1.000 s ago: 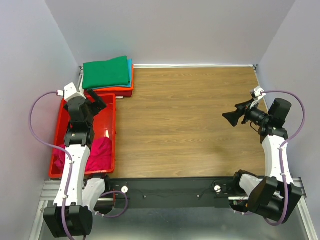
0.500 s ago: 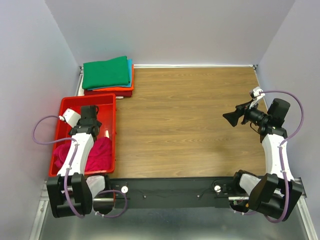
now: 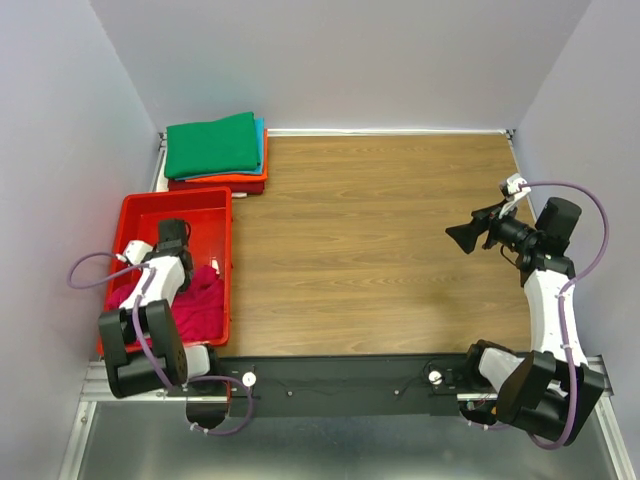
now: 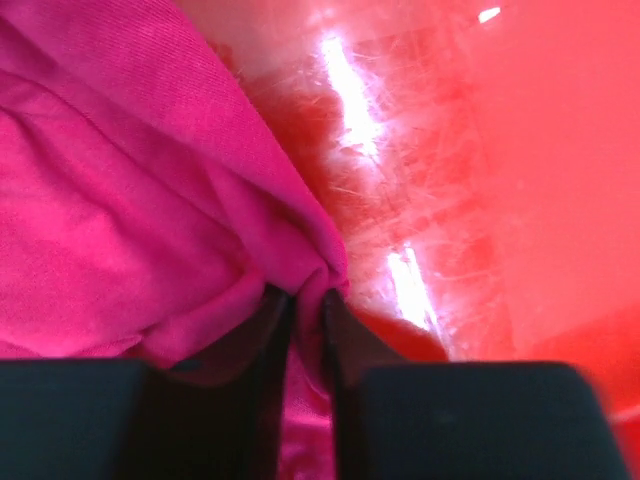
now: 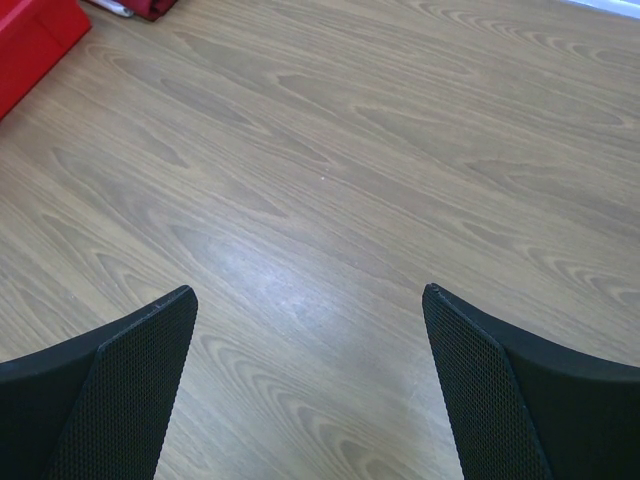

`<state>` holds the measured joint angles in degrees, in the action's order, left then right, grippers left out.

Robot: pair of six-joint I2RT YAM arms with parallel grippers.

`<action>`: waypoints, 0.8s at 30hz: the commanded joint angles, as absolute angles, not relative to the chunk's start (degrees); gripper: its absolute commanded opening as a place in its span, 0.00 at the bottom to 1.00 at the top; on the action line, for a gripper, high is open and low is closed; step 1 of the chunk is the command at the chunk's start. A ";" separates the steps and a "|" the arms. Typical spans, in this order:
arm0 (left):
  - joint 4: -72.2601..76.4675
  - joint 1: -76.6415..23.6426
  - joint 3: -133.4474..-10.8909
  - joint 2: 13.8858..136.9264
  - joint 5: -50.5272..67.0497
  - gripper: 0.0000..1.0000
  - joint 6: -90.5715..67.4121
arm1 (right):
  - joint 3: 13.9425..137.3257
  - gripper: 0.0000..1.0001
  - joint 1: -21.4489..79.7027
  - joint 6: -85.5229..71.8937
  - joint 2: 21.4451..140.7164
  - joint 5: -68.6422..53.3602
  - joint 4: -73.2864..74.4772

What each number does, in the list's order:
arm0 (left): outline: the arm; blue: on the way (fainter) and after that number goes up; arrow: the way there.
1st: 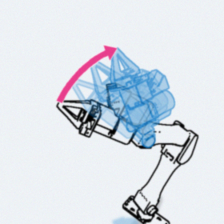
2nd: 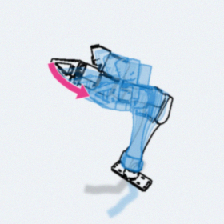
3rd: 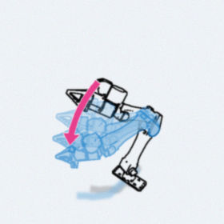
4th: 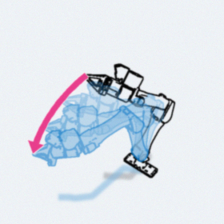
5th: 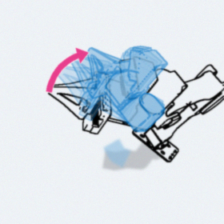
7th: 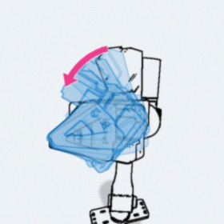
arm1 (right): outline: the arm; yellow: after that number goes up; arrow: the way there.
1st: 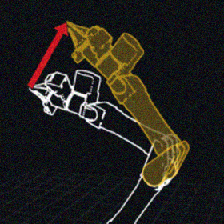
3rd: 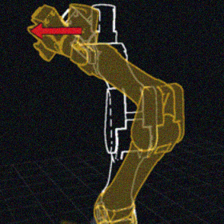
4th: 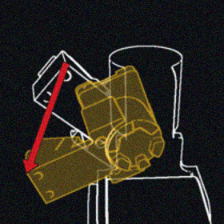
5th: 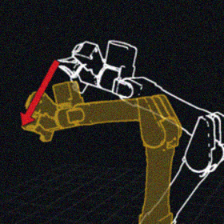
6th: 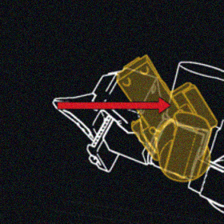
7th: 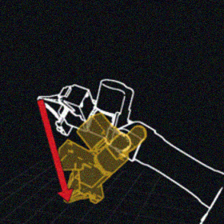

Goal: Fold and stack the t-shirts
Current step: Grab the tshirt from the pile, then move the tshirt to the center of the board

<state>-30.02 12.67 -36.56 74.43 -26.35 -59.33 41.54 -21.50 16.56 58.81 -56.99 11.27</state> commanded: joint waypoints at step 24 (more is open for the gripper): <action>19.34 -6.20 -72.84 50.00 46.75 0.00 -35.51 | 41.22 1.00 -21.71 16.43 55.90 -55.46 12.39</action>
<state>7.88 1.52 -64.01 48.27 34.57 -36.77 41.54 -21.50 16.53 56.82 -56.47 11.68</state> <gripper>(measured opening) 0.013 0.996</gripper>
